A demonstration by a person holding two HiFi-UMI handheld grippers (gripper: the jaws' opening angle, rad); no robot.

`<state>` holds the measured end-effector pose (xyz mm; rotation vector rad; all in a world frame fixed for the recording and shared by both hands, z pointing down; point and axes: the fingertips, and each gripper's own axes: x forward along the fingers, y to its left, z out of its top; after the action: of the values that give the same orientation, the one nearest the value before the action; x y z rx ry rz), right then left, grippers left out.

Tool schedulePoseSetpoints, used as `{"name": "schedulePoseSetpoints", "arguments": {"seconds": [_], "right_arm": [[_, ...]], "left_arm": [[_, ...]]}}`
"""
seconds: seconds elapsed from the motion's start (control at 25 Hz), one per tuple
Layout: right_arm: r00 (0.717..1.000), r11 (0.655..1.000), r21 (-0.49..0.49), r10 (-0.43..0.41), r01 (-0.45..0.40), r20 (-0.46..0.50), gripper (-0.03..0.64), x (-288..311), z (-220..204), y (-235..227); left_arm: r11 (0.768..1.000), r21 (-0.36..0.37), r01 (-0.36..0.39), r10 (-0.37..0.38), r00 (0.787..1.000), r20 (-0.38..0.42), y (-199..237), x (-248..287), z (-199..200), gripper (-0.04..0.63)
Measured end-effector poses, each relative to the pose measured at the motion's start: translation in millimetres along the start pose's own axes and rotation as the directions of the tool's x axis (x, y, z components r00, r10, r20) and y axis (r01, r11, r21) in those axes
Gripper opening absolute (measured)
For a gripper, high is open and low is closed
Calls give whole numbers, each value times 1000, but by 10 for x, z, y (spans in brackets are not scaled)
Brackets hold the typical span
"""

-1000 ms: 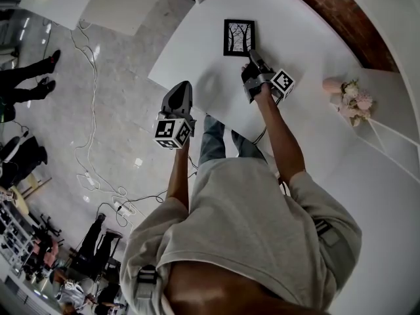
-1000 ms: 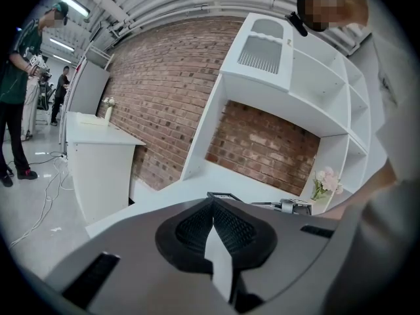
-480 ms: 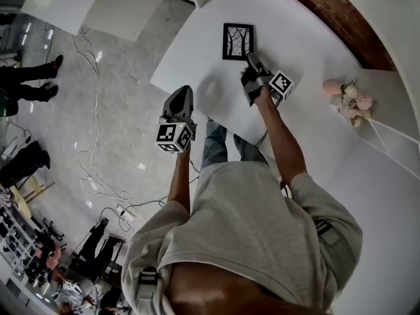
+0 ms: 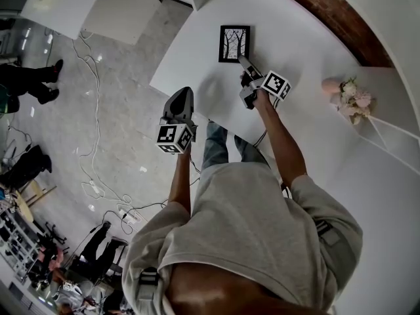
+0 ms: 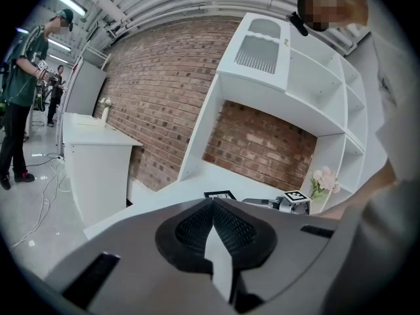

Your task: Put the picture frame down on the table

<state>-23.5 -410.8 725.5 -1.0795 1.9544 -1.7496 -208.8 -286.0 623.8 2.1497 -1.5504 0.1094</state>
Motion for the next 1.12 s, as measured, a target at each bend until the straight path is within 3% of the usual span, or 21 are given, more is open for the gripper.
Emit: {"name": "schedulePoseSetpoints", "arguments": {"seconds": [0.2, 0.36, 0.48, 0.6, 0.76, 1.04, 1.12], "right_arm": [[998, 988, -150, -55, 49, -36, 255, -33, -62, 12], [988, 944, -316, -130, 97, -83, 259, -37, -139, 12], [972, 876, -464, -204, 129, -116, 264, -36, -202, -11], [945, 783, -603, -294, 154, -140, 264, -41, -280, -84], [918, 677, -722, -365, 146, -157, 264, -23, -369, -205], [874, 584, -793, -461, 171, -152, 261, -22, -377, -274], [859, 536, -827, -491, 169, -143, 252, -27, -378, -288]], "left_arm": [[1000, -2, 6, -6, 1000, 1, -25, 1, -28, 17], [1000, -5, 10, -10, 1000, 0, -25, -1, -21, 17], [1000, -8, 11, -11, 1000, 1, -27, -4, -18, 17], [1000, -15, 12, -12, 1000, -1, -29, -13, -29, 17], [1000, -24, 12, -12, 1000, 1, -31, -11, -40, 17], [1000, -28, 8, -8, 1000, 7, -39, -25, -29, 17], [999, -33, 7, -7, 1000, 8, -42, -30, -27, 17]]}}
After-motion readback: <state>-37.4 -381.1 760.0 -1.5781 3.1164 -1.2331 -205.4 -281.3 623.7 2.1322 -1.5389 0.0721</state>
